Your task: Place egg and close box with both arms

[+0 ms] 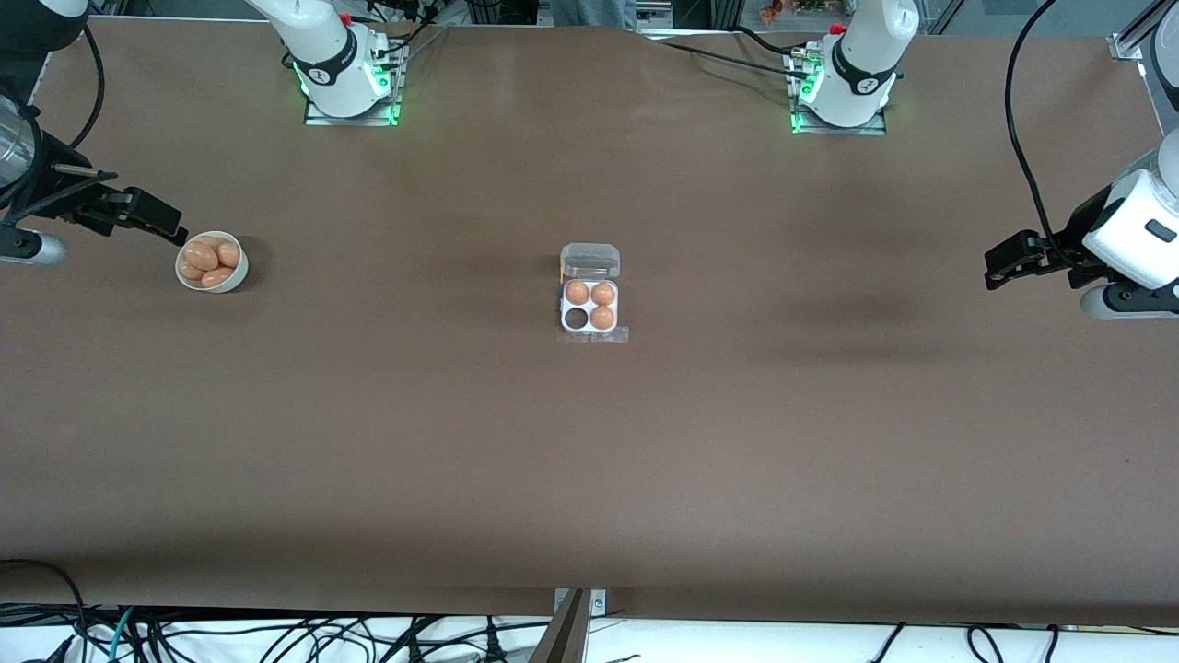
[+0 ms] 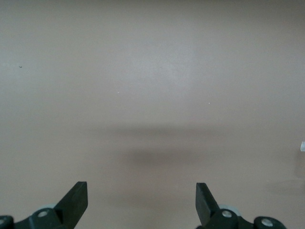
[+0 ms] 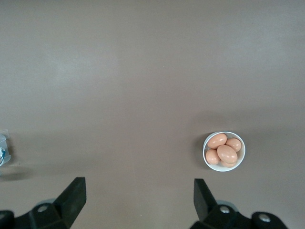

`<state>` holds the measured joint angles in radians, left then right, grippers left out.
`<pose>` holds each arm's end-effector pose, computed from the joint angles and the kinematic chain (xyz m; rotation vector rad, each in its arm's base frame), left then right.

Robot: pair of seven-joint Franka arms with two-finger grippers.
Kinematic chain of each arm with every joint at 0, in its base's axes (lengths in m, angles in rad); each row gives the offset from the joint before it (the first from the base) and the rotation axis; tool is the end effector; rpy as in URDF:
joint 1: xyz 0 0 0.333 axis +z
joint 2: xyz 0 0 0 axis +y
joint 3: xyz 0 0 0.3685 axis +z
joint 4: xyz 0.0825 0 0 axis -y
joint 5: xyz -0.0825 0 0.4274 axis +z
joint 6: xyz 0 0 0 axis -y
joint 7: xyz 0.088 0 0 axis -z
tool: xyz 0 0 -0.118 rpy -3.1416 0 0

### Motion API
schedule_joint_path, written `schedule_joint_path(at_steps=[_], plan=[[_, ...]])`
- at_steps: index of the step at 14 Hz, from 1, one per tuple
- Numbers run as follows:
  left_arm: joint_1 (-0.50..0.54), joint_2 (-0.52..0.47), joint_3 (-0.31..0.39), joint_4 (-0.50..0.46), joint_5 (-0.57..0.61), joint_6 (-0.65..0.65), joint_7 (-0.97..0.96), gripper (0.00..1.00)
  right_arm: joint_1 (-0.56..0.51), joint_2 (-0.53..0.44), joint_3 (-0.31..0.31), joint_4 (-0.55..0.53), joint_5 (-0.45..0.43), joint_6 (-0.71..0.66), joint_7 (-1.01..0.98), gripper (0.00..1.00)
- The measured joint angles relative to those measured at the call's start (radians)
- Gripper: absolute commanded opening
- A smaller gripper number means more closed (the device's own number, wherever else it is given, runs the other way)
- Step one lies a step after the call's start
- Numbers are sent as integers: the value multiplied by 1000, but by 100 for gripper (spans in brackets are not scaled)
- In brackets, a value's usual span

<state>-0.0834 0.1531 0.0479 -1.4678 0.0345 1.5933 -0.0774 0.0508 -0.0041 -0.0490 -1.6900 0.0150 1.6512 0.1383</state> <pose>0.6530 -0.0217 0.6254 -3.0975 -0.0623 0.0388 0.5989 0.0027 0.6137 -3.1210 0.2156 0.0558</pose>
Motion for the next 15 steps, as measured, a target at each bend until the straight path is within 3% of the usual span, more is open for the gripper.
schedule_joint_path(at_steps=[15], plan=[[0,0,-2,1,-46,-9,0,100,-6,29,-4,-3,0,-11,-48,100]])
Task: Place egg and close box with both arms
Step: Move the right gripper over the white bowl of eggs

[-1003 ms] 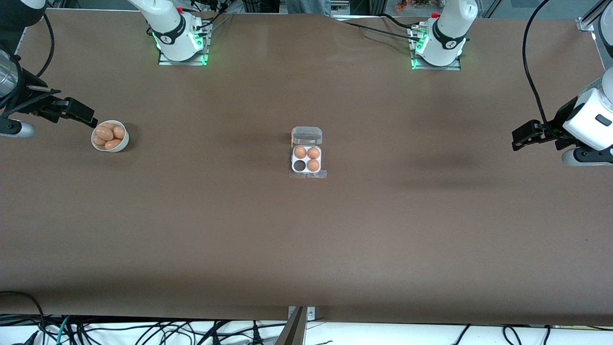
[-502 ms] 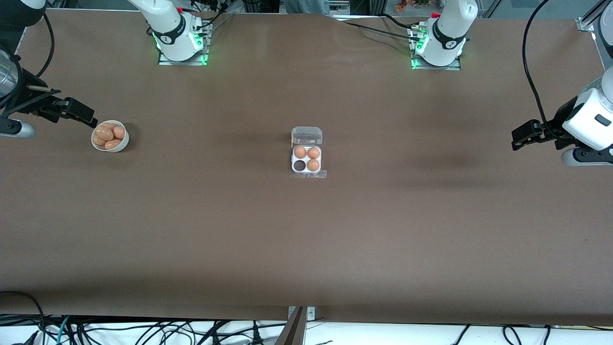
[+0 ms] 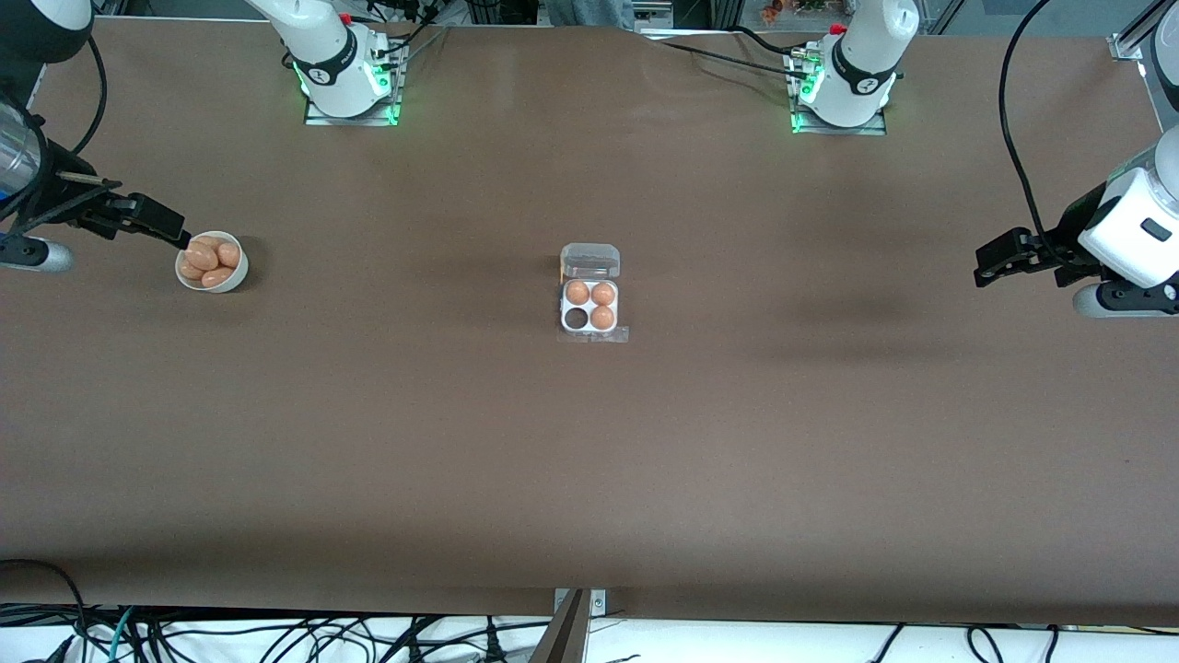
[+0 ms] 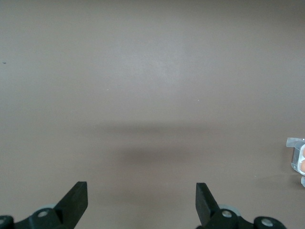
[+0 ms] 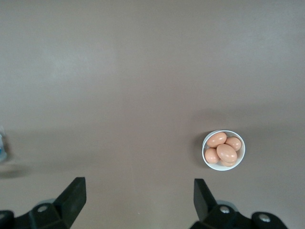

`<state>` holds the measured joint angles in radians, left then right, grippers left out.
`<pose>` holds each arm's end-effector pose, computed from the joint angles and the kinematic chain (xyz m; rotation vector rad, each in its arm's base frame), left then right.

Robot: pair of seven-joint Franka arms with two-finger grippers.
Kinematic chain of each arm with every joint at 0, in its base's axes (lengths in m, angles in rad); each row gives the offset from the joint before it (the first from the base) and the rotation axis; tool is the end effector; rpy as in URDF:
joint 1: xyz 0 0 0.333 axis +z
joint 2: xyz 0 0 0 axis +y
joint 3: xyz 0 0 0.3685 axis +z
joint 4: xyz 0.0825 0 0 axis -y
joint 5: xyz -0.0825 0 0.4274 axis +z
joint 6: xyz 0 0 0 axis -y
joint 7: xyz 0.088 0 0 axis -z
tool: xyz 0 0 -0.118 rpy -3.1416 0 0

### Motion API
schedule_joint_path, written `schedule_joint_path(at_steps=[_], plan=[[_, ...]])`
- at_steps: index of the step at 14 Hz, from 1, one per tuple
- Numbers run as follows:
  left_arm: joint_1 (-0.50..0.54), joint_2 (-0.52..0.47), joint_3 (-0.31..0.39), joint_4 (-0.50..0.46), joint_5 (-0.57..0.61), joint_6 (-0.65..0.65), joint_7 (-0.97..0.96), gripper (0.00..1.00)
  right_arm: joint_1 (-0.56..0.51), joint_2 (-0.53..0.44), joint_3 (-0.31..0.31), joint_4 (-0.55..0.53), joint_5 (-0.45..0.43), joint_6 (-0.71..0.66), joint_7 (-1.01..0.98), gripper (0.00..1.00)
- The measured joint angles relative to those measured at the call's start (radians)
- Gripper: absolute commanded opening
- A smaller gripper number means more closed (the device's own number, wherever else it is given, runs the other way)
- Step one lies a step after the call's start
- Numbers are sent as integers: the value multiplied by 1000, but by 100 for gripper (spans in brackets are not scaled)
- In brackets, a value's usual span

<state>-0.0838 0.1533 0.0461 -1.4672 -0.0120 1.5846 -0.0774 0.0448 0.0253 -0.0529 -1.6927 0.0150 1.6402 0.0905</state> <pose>0.6518 -0.0284 0.6248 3.1376 0.0622 -0.0564 0.6052 -0.0029 0.5938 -3.1249 0.1568 0.1225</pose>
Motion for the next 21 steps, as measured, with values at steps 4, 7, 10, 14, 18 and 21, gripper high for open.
schedule_joint_path(at_steps=[4,7,10,14,18,21], plan=[[0,0,0,0,-1,-3,0,100,-32,102,-35,-10,0,-14,-112,100],[0,0,0,1,-1,-9,0,100,-57,188,-93,-21,0,13,-186,100],[0,0,0,1,-1,-12,0,100,-60,203,-154,-139,0,172,-287,100],[2,0,2,1,-1,-13,0,100,-62,195,-240,-338,0,397,-455,100],[2,0,2,1,-1,-17,0,100,-64,175,-294,-493,0,548,-550,100],[2,0,2,1,-1,-18,0,100,-63,132,-325,-591,0,614,-599,100]])
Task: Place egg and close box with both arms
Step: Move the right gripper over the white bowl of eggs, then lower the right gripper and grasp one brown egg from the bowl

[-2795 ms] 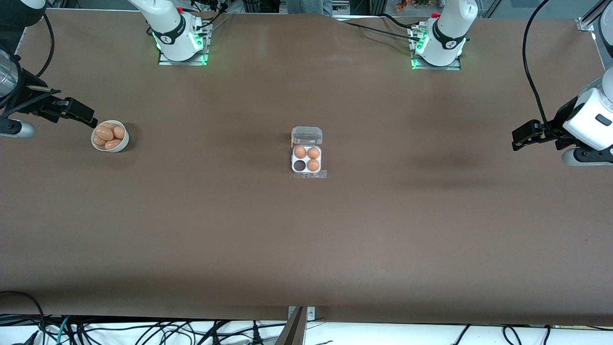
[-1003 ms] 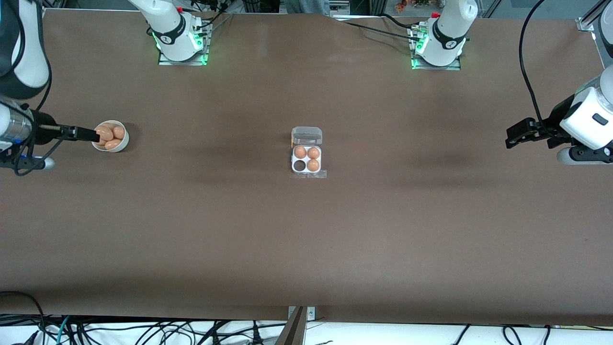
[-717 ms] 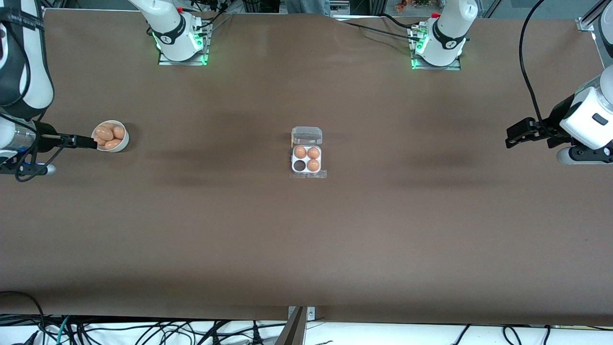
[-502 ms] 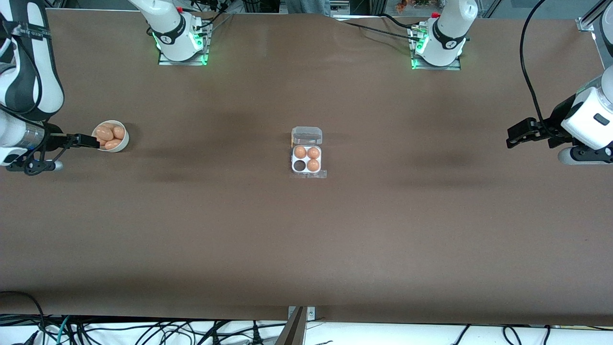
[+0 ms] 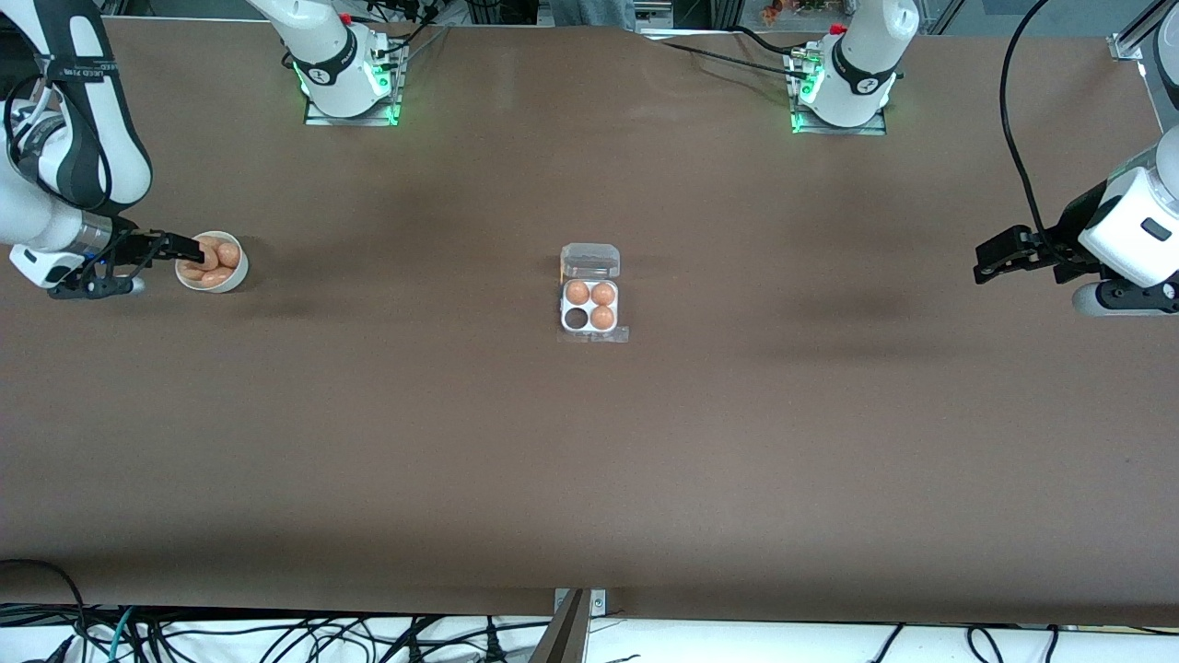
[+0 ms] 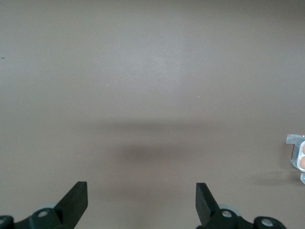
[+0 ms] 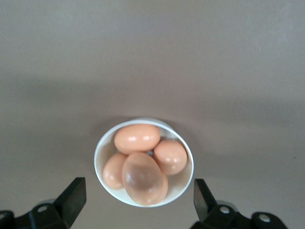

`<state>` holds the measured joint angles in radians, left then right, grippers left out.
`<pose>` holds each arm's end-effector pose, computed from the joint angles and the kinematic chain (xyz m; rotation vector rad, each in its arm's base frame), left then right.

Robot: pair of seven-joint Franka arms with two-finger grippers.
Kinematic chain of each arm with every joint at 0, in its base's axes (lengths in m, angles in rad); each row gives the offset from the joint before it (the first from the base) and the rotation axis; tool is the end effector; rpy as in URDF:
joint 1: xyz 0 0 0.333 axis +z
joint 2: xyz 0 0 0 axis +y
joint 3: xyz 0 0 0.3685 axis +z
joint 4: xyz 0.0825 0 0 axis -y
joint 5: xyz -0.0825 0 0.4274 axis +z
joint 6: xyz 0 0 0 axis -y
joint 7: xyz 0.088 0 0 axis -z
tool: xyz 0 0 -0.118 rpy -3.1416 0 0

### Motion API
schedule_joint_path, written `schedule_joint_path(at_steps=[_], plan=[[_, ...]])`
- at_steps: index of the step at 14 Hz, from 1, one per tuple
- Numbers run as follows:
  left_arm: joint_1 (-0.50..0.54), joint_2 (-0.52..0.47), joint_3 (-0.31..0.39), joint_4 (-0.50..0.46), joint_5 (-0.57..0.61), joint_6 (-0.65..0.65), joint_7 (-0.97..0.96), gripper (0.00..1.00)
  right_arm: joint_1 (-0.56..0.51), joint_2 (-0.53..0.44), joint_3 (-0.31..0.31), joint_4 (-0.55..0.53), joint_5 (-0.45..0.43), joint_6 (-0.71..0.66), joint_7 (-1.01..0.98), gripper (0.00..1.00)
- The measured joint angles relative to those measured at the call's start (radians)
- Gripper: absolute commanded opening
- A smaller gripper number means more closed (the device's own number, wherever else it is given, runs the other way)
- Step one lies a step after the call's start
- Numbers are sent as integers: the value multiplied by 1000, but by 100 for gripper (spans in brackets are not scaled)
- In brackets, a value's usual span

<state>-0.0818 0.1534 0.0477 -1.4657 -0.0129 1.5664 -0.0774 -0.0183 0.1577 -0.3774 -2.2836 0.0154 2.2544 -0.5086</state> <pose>0.6498 -0.0262 0.6240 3.1371 0.0678 -0.0828 0.5010 -0.2093 0.2840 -3.0910 -0.1566 0.2769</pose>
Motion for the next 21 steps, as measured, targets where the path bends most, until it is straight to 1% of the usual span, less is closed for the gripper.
schedule_joint_path(at_steps=[3,6,11,14,16,18,21], plan=[[0,0,0,0,0,0,0,100,-1,-22,-45,-78,0,94,-76,100],[2,0,1,0,0,0,0,100,1,-22,-46,-114,2,139,-85,100],[2,0,1,0,0,0,0,100,1,-17,-42,-119,26,159,-91,98],[2,0,2,0,0,0,0,100,3,-5,-39,-122,30,167,-94,95],[2,0,2,0,0,-1,0,100,3,3,-38,-122,31,169,-94,90],[2,0,1,0,0,-1,0,100,4,8,-36,-122,49,170,-95,87],[1,0,1,0,0,-1,0,100,8,9,-30,-122,68,170,-98,77]])
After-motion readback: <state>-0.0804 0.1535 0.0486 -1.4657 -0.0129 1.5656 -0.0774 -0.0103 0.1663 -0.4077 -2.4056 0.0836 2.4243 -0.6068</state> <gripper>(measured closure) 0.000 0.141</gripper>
